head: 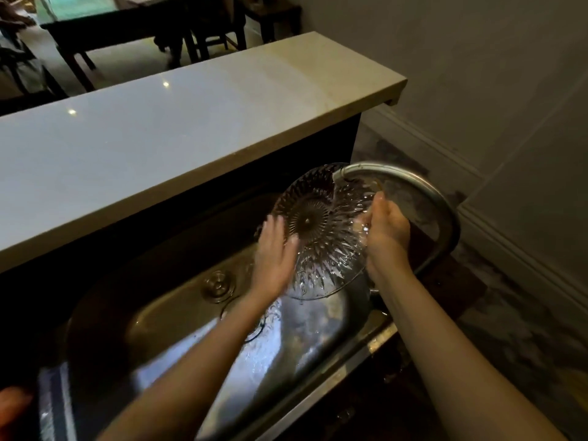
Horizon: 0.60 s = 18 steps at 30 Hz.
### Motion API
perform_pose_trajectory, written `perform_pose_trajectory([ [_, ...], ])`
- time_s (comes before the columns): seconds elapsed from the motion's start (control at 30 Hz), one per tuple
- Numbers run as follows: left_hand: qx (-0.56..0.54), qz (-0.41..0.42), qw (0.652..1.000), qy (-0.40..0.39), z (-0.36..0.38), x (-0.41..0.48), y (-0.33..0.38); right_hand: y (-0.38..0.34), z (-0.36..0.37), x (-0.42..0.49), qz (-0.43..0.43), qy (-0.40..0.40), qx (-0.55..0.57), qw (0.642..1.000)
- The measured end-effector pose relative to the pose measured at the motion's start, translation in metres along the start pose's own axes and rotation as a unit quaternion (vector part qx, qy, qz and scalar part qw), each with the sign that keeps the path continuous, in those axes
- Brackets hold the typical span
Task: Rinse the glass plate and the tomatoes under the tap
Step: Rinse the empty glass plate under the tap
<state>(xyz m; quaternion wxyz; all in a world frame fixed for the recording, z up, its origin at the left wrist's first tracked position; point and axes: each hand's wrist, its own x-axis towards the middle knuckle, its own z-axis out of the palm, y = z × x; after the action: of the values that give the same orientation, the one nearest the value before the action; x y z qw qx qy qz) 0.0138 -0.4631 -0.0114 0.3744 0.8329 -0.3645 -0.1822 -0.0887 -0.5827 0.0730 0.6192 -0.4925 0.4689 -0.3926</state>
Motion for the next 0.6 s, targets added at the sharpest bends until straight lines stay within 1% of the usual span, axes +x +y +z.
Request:
perform_pose_trajectory([
  [0.07, 0.049, 0.073, 0.996, 0.033, 0.016, -0.028, 0.021, 0.0, 0.003, 0.003, -0.004, 0.007, -0.007, 1.0],
  [0.13, 0.077, 0.15, 0.984, 0.053, 0.02, -0.032, 0.044, 0.002, 0.008, -0.001, 0.007, -0.002, -0.009, 1.0],
  [0.17, 0.087, 0.174, 0.979, 0.056, 0.019, -0.025, 0.054, 0.006, 0.009, -0.006, 0.014, -0.012, -0.014, 1.0],
  [0.23, 0.092, 0.171, 0.98, 0.037, 0.014, 0.0, 0.068, 0.016, 0.012, -0.015, 0.018, -0.037, -0.031, 0.999],
  [0.3, 0.087, 0.139, 0.986, 0.005, 0.008, 0.037, 0.074, 0.021, 0.013, -0.023, 0.022, -0.056, -0.027, 0.998],
  [0.4, 0.123, 0.09, 0.988, -0.029, -0.008, 0.084, 0.068, 0.018, 0.014, -0.028, 0.033, -0.069, -0.017, 0.997],
  [0.43, 0.105, 0.06, 0.992, -0.032, -0.016, 0.093, 0.062, 0.018, 0.013, -0.029, 0.027, -0.076, -0.027, 0.996],
  [0.5, 0.013, -0.026, 0.999, -0.028, -0.027, 0.097, 0.044, 0.018, 0.01, -0.032, -0.005, -0.096, -0.059, 0.994],
  [0.53, -0.041, -0.074, 0.996, -0.026, -0.031, 0.094, 0.034, 0.018, 0.009, -0.032, -0.027, -0.107, -0.072, 0.991],
  [0.57, -0.102, -0.127, 0.986, -0.02, -0.034, 0.09, 0.023, 0.016, 0.008, -0.032, -0.053, -0.12, -0.077, 0.988],
  [0.6, -0.175, -0.178, 0.968, -0.019, -0.036, 0.085, 0.013, 0.013, 0.007, -0.031, -0.08, -0.137, -0.073, 0.985],
])
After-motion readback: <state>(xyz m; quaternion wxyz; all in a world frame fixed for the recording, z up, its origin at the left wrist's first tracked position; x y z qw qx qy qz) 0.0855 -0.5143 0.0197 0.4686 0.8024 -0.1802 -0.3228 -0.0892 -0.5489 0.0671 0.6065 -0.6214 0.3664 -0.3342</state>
